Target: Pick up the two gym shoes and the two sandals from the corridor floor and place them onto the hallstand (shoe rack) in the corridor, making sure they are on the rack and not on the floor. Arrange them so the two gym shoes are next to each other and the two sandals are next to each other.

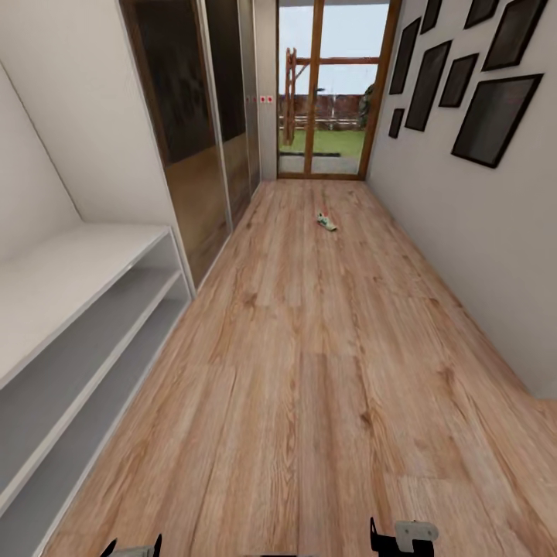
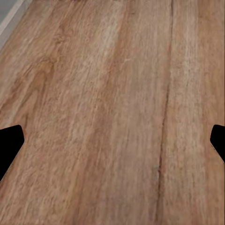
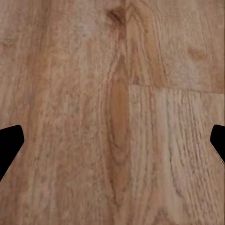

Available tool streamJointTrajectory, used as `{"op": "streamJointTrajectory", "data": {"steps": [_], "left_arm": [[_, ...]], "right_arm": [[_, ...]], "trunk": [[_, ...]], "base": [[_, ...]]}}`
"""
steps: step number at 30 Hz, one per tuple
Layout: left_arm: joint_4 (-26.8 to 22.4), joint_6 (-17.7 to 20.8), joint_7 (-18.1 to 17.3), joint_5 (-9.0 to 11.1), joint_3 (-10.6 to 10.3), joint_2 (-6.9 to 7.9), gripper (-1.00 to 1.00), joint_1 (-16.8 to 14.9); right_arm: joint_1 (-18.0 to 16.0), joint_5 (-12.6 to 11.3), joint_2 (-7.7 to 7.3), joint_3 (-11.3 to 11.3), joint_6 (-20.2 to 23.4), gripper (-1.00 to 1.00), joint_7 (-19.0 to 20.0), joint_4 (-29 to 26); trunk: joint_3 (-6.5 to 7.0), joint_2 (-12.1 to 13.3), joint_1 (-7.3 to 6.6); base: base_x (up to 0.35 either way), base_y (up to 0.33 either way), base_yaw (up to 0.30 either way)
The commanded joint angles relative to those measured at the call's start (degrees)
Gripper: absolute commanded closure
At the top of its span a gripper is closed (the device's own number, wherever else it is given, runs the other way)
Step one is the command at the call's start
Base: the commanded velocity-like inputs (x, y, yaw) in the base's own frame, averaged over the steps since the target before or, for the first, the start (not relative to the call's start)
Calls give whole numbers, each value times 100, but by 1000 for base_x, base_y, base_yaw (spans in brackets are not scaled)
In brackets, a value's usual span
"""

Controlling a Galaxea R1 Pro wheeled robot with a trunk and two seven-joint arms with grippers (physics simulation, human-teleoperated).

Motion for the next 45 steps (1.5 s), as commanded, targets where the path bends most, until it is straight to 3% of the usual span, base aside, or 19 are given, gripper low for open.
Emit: {"op": "streamJointTrajectory", "data": {"steps": [1, 45], "left_arm": [[3, -19, -26, -42, 49, -2, -100, -4], [8, -19, -26, -42, 49, -2, -100, -4]], "right_arm": [[-3, 24, 0, 31, -3, -100, -49, 4], [-3, 24, 1, 31, -4, -100, -49, 4]], "trunk": [[-4, -1, 2], [-4, -1, 2]], "base": [[338, 0, 0], [338, 0, 0]]}}
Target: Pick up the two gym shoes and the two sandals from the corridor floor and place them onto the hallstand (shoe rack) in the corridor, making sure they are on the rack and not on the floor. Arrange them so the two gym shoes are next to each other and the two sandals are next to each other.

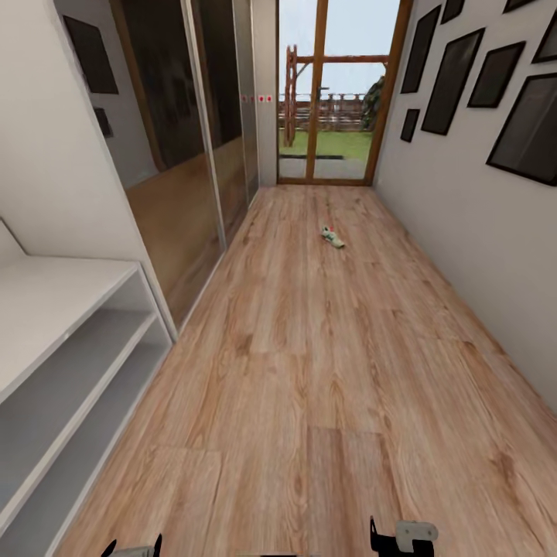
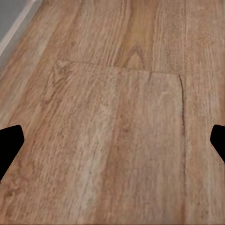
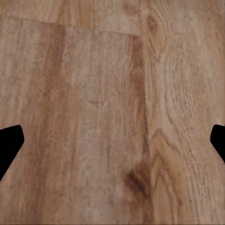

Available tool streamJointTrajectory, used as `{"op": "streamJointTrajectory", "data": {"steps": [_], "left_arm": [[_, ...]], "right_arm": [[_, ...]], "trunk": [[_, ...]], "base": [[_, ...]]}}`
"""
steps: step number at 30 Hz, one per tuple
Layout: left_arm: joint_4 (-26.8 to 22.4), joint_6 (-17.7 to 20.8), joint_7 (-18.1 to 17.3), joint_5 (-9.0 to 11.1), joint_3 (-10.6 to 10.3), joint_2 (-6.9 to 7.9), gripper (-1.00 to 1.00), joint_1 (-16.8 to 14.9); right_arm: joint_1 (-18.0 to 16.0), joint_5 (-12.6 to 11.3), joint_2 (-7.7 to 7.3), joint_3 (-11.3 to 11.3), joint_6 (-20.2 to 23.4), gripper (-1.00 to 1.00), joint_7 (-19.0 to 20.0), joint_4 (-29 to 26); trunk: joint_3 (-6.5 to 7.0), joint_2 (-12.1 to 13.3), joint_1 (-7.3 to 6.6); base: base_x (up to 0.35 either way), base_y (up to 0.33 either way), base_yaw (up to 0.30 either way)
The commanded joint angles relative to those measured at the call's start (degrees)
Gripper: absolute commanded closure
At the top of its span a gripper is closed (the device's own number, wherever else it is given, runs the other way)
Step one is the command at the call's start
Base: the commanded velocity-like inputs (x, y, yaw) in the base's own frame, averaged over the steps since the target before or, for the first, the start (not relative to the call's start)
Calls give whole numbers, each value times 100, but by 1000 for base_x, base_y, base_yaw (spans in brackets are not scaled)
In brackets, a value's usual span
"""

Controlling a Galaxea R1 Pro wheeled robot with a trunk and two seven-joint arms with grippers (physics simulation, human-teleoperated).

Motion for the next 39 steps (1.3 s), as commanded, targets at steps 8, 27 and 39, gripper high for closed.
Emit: {"op": "streamJointTrajectory", "data": {"steps": [8, 27, 39], "left_arm": [[4, -19, -26, -42, 49, -2, -100, -4], [5, -19, -26, -46, 49, -2, -100, -4], [5, -19, -26, -48, 49, -4, -100, -4]], "right_arm": [[-3, 24, 0, 31, -3, -100, -49, 4], [-3, 8, 8, 23, -9, -100, -56, -5], [-3, 51, -3, 38, -9, -100, -24, -2]], "trunk": [[-4, -1, 2], [-4, -1, 2], [-4, -1, 2]], "base": [[338, 0, 0], [338, 0, 0], [338, 0, 0]]}}
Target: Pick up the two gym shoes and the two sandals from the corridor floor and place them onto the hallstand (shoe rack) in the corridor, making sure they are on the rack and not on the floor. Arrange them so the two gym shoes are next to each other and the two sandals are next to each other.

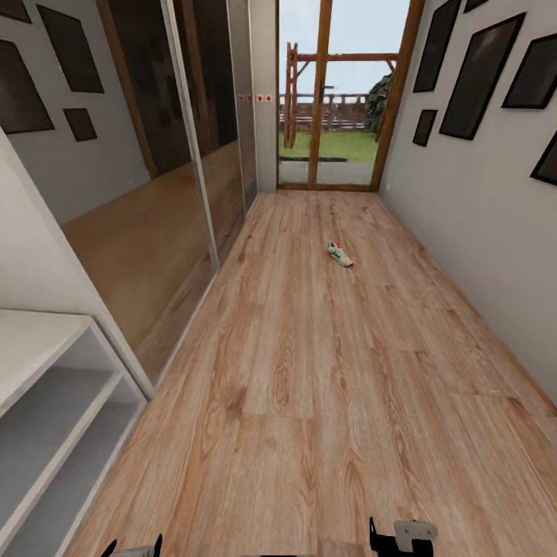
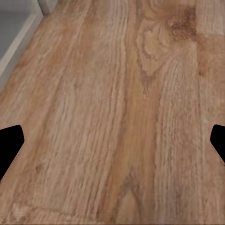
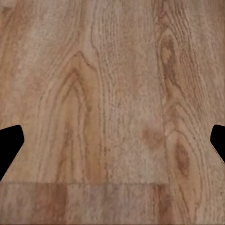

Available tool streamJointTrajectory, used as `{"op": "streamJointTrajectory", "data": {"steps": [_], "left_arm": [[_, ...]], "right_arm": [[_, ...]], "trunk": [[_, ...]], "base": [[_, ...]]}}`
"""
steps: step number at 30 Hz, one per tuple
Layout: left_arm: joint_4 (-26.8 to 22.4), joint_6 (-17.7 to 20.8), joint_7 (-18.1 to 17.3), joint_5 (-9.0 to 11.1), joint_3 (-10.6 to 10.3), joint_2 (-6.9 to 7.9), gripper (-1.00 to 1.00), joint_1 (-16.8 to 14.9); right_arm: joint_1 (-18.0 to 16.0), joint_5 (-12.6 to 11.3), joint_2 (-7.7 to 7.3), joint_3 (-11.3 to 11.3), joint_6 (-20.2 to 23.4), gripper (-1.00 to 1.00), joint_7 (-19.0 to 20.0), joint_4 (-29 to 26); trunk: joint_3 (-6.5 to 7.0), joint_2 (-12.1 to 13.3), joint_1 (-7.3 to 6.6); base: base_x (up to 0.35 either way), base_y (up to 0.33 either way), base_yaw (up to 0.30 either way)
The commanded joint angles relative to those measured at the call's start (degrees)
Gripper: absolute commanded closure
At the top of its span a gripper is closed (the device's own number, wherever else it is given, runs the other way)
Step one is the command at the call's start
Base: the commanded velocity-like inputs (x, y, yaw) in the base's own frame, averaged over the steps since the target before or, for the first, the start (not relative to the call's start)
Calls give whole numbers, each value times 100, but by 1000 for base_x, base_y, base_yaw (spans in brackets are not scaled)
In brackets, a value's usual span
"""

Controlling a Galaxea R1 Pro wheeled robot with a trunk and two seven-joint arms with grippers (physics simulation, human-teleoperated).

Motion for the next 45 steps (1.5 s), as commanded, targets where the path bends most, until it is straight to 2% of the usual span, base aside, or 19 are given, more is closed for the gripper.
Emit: {"op": "streamJointTrajectory", "data": {"steps": [1, 45], "left_arm": [[3, -19, -26, -41, 49, -3, -100, -4], [3, -19, -26, -44, 49, -2, -100, -4]], "right_arm": [[-3, 28, -3, 32, -3, -100, -50, 4], [-3, 16, 11, 33, -3, -100, -67, 1]], "trunk": [[-4, -1, 2], [-4, -1, 2]], "base": [[338, 0, 0], [338, 0, 0]]}}
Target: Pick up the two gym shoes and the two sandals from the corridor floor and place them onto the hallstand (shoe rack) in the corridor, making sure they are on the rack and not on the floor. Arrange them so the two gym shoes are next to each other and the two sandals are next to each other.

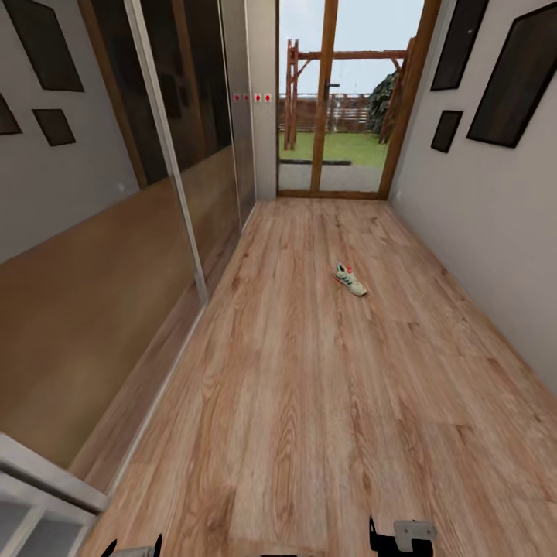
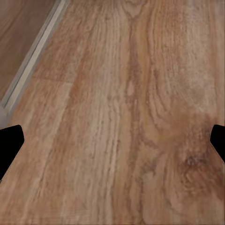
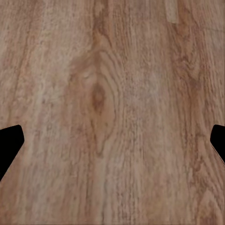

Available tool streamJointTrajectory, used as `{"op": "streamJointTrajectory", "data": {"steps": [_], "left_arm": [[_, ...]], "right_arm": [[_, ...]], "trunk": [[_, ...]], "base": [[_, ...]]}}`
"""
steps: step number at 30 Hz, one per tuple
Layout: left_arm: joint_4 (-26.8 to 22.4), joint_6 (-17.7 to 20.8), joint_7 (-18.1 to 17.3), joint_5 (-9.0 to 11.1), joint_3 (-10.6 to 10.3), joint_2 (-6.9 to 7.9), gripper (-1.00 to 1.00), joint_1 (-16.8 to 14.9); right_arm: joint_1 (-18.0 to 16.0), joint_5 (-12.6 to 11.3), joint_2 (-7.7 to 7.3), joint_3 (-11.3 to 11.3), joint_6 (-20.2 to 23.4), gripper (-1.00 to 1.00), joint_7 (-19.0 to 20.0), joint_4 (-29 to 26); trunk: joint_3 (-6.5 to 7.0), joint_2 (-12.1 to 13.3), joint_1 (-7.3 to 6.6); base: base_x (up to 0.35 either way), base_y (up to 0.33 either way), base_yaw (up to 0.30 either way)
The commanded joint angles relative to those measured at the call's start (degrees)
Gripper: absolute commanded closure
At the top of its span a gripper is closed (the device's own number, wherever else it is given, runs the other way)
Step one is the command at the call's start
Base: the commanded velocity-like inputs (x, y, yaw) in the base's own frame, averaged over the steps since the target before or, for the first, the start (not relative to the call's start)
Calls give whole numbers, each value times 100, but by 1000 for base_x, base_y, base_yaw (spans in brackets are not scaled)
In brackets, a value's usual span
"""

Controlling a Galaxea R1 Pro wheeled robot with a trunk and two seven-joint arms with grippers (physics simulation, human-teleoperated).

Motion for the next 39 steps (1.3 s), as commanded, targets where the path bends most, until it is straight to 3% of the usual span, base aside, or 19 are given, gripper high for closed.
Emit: {"op": "streamJointTrajectory", "data": {"steps": [1, 11, 29, 39], "left_arm": [[3, -19, -26, -42, 49, -1, -100, -4], [3, -19, -26, -43, 49, 0, -100, -4], [3, -19, -26, -43, 49, 1, -100, -4], [3, -19, -26, -38, 49, 0, -100, -4]], "right_arm": [[-3, 25, 1, 32, -3, -100, -54, 5], [-3, 25, 1, 33, -3, -100, -54, 5], [-3, 24, 1, 33, -3, -100, -60, 5], [-3, 22, -7, 25, -3, -100, -64, 5]], "trunk": [[-4, -1, 2], [-4, -1, 2], [-4, -1, 2], [-4, -1, 2]], "base": [[338, 0, 0], [338, 0, -24], [338, 0, -226], [338, 0, -43]]}}
